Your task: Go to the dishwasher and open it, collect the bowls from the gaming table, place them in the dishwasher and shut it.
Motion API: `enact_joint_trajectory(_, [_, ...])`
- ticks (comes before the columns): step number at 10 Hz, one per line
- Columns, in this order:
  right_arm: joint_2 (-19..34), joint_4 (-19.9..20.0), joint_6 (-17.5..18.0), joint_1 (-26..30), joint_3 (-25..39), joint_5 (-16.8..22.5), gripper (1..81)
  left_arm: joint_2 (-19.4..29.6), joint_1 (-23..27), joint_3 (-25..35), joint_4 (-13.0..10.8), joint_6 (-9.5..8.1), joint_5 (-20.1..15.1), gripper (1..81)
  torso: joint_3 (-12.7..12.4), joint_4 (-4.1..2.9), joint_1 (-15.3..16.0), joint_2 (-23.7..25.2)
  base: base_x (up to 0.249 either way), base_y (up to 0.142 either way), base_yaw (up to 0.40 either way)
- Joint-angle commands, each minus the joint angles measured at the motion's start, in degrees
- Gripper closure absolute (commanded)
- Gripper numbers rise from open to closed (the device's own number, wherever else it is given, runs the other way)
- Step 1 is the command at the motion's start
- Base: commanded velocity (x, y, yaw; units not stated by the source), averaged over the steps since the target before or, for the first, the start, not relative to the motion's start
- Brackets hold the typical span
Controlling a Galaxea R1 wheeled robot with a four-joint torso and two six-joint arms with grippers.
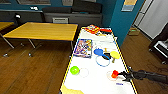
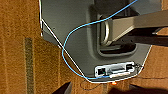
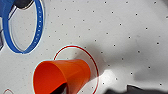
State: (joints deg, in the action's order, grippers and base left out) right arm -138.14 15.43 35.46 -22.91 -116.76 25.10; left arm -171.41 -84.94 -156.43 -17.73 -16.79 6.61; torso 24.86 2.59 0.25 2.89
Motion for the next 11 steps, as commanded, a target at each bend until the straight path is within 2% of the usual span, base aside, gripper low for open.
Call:
enact_joint_trajectory(1, [0.22,1.44,0.22,8.17,-0.21,1.88,1.0,0.36,-0.36,-0.02,0.50,-0.35,-3.79,1.0,0.00,0.00,0.00,0.00,0.000,0.000,0.000])
enact_joint_trajectory(8, [-4.18,1.53,0.31,7.12,-4.69,1.62,1.0,0.54,-0.36,-0.02,1.29,-0.35,-3.88,1.0,0.00,0.00,0.02,-0.02,0.000,0.000,0.000])
enact_joint_trajectory(9, [-3.92,1.62,-0.04,7.38,-4.43,1.53,81.1,0.54,-0.45,-0.02,1.29,-0.35,-3.88,1.0,0.00,0.00,0.02,-0.02,0.000,0.000,0.000])
enact_joint_trajectory(11, [0.17,2.84,0.22,9.74,0.11,1.70,81.1,0.80,-0.45,-0.02,1.37,-0.35,-3.80,1.0,0.00,0.00,0.02,-0.02,0.000,0.000,0.000])
